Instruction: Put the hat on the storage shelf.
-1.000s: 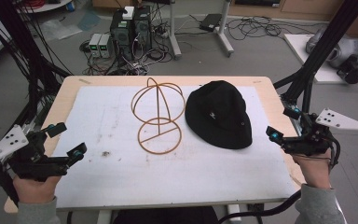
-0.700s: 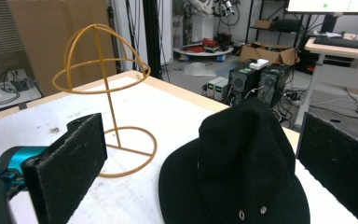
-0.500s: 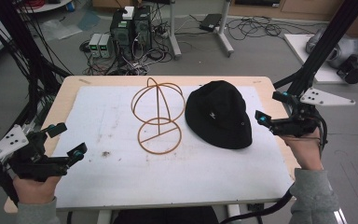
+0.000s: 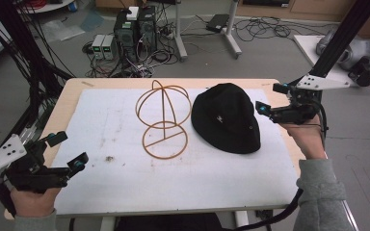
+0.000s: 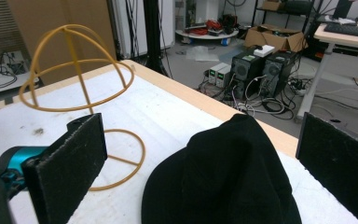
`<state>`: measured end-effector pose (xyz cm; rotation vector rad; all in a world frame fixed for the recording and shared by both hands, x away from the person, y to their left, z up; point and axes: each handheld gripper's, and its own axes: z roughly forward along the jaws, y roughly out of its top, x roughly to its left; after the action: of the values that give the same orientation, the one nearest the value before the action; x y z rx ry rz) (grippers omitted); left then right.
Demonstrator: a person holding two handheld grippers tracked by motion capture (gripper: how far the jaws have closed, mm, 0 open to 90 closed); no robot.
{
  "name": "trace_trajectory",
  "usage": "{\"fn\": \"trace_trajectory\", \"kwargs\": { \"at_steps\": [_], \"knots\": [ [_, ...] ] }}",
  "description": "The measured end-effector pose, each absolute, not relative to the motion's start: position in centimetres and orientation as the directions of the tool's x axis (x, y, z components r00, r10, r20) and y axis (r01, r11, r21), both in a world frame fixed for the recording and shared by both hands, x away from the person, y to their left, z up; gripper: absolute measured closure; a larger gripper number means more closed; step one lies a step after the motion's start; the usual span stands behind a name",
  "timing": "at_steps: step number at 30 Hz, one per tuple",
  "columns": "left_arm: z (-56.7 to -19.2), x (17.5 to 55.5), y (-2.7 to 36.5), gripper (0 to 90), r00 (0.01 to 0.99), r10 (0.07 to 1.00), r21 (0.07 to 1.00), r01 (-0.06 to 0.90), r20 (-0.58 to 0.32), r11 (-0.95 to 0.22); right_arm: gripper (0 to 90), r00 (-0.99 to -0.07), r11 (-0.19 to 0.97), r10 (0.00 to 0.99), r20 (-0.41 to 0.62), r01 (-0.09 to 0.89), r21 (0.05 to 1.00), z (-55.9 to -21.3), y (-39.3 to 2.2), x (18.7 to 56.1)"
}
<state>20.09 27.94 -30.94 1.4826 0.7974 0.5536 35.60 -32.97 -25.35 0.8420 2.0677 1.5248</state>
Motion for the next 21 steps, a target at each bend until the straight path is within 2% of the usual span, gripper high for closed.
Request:
{"fn": "trace_trajectory", "kwargs": {
  "at_steps": [21],
  "knots": [
    [-30.8, 19.0, 28.3, 1.7, 0.634, 0.760, 0.987, 0.149, -0.140, 0.057, 0.9, -0.730, 0.221, 0.683, 0.030, 0.246, 0.944, -25.5, -31.0, 40.0]
  ]
}}
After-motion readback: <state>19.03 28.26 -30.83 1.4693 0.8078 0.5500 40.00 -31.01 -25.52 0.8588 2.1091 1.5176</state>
